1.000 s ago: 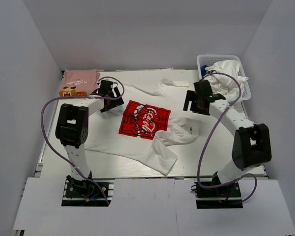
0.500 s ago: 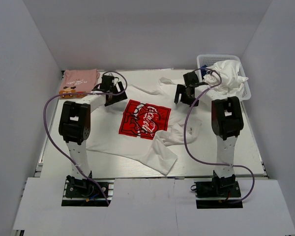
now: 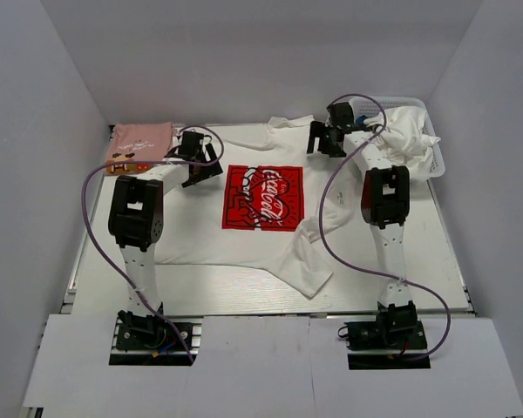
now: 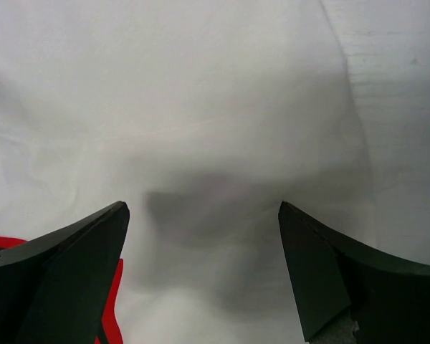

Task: Fold and stack the t-shirts
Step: Flatten out the tshirt

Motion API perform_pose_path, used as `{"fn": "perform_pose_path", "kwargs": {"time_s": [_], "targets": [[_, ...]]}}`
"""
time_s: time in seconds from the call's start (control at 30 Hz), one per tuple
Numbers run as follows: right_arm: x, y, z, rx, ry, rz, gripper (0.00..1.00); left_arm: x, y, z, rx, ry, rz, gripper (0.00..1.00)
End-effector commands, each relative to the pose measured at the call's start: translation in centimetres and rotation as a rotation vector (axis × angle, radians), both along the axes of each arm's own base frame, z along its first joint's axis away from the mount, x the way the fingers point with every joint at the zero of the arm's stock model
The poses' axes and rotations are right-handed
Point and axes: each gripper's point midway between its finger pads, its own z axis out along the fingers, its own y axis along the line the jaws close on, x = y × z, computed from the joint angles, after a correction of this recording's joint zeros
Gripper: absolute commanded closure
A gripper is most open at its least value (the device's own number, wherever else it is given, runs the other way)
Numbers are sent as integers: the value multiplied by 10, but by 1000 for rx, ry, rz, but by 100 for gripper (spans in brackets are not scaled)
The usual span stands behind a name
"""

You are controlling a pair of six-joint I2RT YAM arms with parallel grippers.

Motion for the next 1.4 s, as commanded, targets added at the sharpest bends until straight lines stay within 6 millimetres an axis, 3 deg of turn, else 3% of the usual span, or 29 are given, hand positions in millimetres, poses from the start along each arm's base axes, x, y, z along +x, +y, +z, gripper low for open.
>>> {"fn": "perform_pose_path", "kwargs": {"time_s": [0.0, 0.03, 0.07, 0.1, 0.13, 0.17, 0.2, 0.23, 0.27, 0.3, 0.33, 0.4, 0.47, 0.5, 0.53, 0.6, 0.67, 0.7, 0.73, 0.77, 0.8, 0.83, 0.87, 0.9, 0.93, 1.0, 1.1, 1.27, 1.37], "targets": [[-22, 33, 42, -86, -68, 174, 10, -1, 8, 19, 18, -13, 23, 0], [-30, 31, 82, -127, -138, 153, 10, -3, 8, 31, 13, -34, 23, 0], [-49, 43, 74, -196, -122, 187, 10, -11, 8, 29, 31, -33, 26, 0], [-56, 45, 82, -219, -134, 182, 10, -15, 10, 32, 32, -37, 40, 0], [-68, 45, 117, -228, -177, 170, 10, -20, 11, 36, 25, -40, 48, 0], [-98, 58, 91, -271, -109, 194, 10, -31, 15, 39, 32, -38, 54, 0], [-110, 62, 102, -263, -114, 194, 10, -37, 15, 39, 14, -33, 75, 0], [-129, 73, 96, -271, -87, 224, 10, -45, 16, 37, 9, -25, 83, 0], [-156, 72, 73, -291, -19, 244, 10, -61, 17, 23, 3, 17, 85, 0], [-169, 82, 77, -283, -23, 246, 10, -70, 14, 26, -14, 15, 95, 0], [-185, 94, 72, -295, -6, 262, 10, -86, 15, 12, -20, 49, 96, 0], [-221, 108, 56, -319, 34, 305, 10, -97, 15, 10, -37, 55, 94, 0], [-240, 116, 48, -315, 48, 337, 10, -111, 17, -3, -36, 85, 104, 0], [-255, 133, 47, -302, 49, 378, 10, -111, 17, -2, -44, 75, 111, 0], [-266, 129, 36, -311, 81, 386, 10, -118, 19, -9, -39, 95, 112, 0], [-281, 134, 34, -276, 107, 359, 10, -118, 22, -7, -47, 86, 128, 0], [-304, 107, 14, -298, 195, 319, 10, -121, 25, -8, -55, 92, 133, 0], [-309, 102, 28, -272, 174, 284, 10, -123, 26, -8, -55, 91, 133, 0], [-333, 70, 0, -327, 257, 223, 10, -122, 30, -7, -40, 85, 156, 0], [-344, 58, -3, -329, 287, 169, 10, -125, 32, -10, -29, 91, 163, 0], [-349, 44, 18, -309, 247, 117, 10, -124, 32, -6, -32, 81, 163, 0], [-374, 7, -5, -354, 324, -4, 10, -126, 33, -7, -29, 89, 163, 0], [-384, -5, -5, -355, 338, -38, 10, -126, 35, -11, -22, 95, 178, 0], [-395, -17, 14, -319, 312, -73, 10, -125, 35, -8, -21, 98, 178, 0], [-422, -48, -6, -366, 388, -123, 10, -123, 34, -8, -21, 98, 178, 0], [-437, -57, 4, -301, 402, -204, 10, -125, 38, -12, -3, 117, 200, 0], [-441, -59, 22, -214, 352, -222, 10, -122, 39, -11, 5, 117, 205, 0], [-401, -39, 61, -160, 163, -85, 10, -121, 36, -6, -14, 110, 194, 0], [-359, -17, 78, -143, 66, -53, 10, -111, 32, 9, -22, 66, 170, 0]]}}
